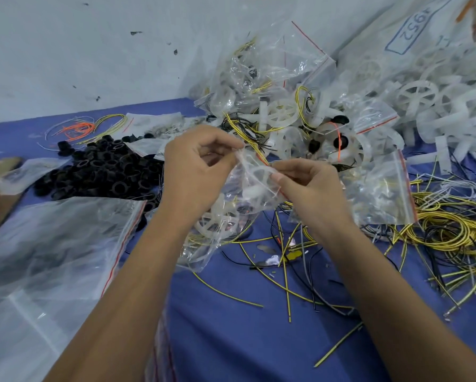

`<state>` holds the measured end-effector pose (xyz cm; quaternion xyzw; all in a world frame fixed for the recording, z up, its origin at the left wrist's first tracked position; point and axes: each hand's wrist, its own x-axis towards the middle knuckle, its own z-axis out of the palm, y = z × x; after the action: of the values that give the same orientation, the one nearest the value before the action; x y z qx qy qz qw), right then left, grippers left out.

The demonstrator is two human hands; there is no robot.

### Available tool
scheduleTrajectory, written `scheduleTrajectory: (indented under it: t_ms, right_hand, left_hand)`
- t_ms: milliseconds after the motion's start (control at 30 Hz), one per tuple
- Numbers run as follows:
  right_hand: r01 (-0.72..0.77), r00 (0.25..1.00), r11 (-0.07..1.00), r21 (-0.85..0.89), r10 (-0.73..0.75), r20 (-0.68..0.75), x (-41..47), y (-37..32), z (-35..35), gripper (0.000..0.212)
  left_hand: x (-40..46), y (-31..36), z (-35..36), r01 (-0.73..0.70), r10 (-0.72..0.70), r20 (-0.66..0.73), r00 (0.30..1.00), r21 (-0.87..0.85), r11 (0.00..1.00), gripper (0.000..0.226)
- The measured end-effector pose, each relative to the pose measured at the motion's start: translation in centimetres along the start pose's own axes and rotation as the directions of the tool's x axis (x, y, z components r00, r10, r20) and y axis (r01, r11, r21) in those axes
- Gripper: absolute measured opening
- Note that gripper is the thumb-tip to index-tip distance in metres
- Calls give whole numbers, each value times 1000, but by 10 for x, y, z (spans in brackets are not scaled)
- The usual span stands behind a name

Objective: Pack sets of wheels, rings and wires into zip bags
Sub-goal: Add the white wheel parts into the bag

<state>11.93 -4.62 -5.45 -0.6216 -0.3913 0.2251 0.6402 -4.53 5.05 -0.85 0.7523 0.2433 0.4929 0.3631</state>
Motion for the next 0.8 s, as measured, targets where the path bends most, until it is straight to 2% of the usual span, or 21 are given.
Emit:
scheduleTrajectory:
  t_ms: [133, 200, 267, 400, 500, 633, 700, 733, 767, 800]
  right_hand:
    - [122, 992, 941, -314, -113, 49, -3, 0, -2, 10]
    - [171, 985, 904, -393, -156, 70, -4, -3, -3, 13]
    - [206, 978, 922, -327, -187, 88, -4, -5, -4, 10]
    - [234, 949, 972, -31, -221, 224, -5, -5, -1, 6]
    - [252, 916, 965, 72, -262, 303, -5, -4, 1, 14]
    - [245, 909, 949, 199, -296, 294, -7, -8, 5, 34]
    - [163, 931, 958, 234, -228, 284, -9, -9, 7, 30]
    - [139, 938, 975, 175, -186, 292, -10, -8, 7, 22]
    - [151, 940, 988, 40, -156, 304, -10, -8, 6, 12]
    - [194, 941, 969, -151, -141, 307, -8, -6, 5, 16]
  left_hand:
    - [-1, 5, 8, -74, 74, 27, 997, 21, 997, 33]
    - [-3, 7, 13, -95, 92, 59, 994, 44, 995, 28]
    - [-5, 9, 16, -113, 108, 90, 990, 57, 992, 26]
    - [-5, 11, 19, -137, 132, 100, 986, 44, 990, 21]
    - [-7, 14, 24, -173, 168, 109, 980, 34, 984, 14]
    - [-11, 22, 32, -229, 225, 143, 964, 19, 973, 13]
    - [-10, 26, 35, -237, 233, 148, 961, 11, 971, 14]
    - [-10, 27, 35, -237, 232, 148, 961, 14, 971, 15]
    - [-11, 27, 35, -229, 225, 145, 964, 15, 973, 17]
    - [-11, 26, 34, -213, 209, 140, 968, 14, 977, 20]
